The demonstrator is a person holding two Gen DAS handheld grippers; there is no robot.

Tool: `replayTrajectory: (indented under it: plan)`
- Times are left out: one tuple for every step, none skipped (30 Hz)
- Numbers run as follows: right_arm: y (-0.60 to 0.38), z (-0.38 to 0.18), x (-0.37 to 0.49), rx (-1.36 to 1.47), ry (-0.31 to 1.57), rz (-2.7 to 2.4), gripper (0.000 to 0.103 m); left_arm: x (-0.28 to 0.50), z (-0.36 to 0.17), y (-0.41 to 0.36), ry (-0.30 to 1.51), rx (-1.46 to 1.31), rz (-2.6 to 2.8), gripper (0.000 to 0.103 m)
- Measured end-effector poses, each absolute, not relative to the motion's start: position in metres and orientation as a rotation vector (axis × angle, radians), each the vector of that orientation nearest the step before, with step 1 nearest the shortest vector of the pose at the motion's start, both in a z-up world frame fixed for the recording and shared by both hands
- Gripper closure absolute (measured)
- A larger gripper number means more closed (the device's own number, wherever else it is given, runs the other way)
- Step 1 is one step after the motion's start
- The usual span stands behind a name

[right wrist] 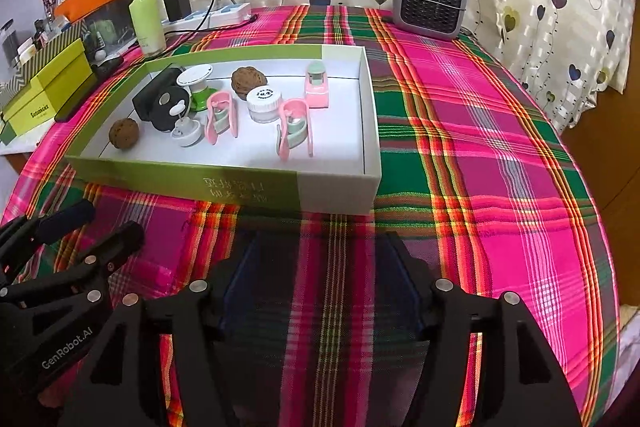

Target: Organize objects

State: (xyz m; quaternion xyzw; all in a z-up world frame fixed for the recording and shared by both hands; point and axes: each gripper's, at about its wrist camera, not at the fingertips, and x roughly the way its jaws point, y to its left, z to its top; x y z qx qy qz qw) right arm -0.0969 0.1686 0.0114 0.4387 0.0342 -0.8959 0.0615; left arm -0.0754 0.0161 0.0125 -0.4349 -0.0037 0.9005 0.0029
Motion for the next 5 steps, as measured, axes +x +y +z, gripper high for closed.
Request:
replayTrajectory:
  plan:
    - [0.1686, 0.0114, -0.0969, 1.327, 0.103, -2.71, 0.04, -0.0754, 0.0125, 0.0162, -0.011, -1.364, 2.824, 0.042]
    - [0.1686, 0.0114, -0.0969, 1.327, 0.103, -2.71, 0.04, -0.0754, 0.0125, 0.016, -0.011, -1.364, 2.824, 0.042]
    - [0.1685, 0.0114, -0.0969, 1.327, 0.103, -2.71, 0.04, -0.0754, 0.0125, 0.0159, -0.011, -1.364, 2.824, 0.042]
    - [0.1685, 0.0114, -0.097, 1.327, 0.103, -2.71, 0.04, -0.0754, 0.0125, 0.016, -0.011, -1.364, 2.824, 0.042]
    - [0.1685, 0.0114, -0.0969, 1.327, 0.103, -2.71, 0.04, -0.0754, 0.0125, 0.0161, -0.012, -1.364, 2.824, 0.042]
